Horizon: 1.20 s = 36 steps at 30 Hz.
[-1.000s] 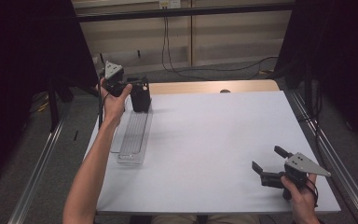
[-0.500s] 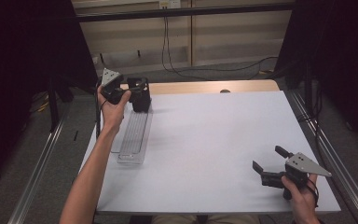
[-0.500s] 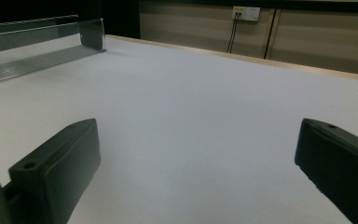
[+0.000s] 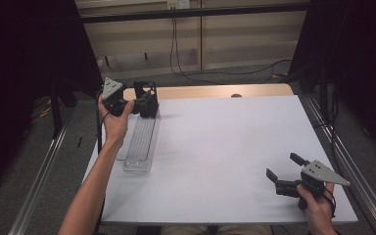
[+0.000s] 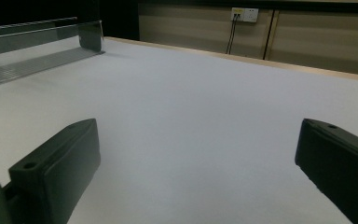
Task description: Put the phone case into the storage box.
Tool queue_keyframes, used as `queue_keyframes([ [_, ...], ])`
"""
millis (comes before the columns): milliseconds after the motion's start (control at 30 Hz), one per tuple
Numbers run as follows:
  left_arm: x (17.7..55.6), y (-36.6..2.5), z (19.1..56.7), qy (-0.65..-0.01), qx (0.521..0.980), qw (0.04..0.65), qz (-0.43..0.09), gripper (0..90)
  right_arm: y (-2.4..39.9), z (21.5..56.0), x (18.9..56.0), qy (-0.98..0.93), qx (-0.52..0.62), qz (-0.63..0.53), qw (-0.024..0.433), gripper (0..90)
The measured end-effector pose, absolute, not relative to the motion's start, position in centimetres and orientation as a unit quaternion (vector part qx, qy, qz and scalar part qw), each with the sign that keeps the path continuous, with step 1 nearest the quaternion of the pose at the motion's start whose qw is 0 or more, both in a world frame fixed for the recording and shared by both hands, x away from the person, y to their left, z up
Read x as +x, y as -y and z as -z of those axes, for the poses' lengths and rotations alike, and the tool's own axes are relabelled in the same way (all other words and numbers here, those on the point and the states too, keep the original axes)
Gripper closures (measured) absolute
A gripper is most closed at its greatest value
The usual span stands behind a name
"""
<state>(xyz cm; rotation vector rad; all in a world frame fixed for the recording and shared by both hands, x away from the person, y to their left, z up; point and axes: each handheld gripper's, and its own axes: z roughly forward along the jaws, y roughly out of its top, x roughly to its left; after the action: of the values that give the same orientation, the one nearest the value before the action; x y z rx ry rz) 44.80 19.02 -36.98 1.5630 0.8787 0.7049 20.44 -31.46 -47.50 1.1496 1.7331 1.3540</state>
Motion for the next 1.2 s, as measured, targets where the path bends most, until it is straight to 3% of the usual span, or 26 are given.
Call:
queue_keyframes([
  [433,42.7,-18.8,38.3,-0.371,0.667,0.586,-0.272,2.2,31.4,47.5,20.5,-0.661,0.439,-0.516,0.323,0.0],
  [1200,36.8,-19.5,38.9,-0.345,0.675,0.594,-0.268,2.3,31.3,47.1,20.2,-0.656,0.433,-0.520,0.336,0.0],
])
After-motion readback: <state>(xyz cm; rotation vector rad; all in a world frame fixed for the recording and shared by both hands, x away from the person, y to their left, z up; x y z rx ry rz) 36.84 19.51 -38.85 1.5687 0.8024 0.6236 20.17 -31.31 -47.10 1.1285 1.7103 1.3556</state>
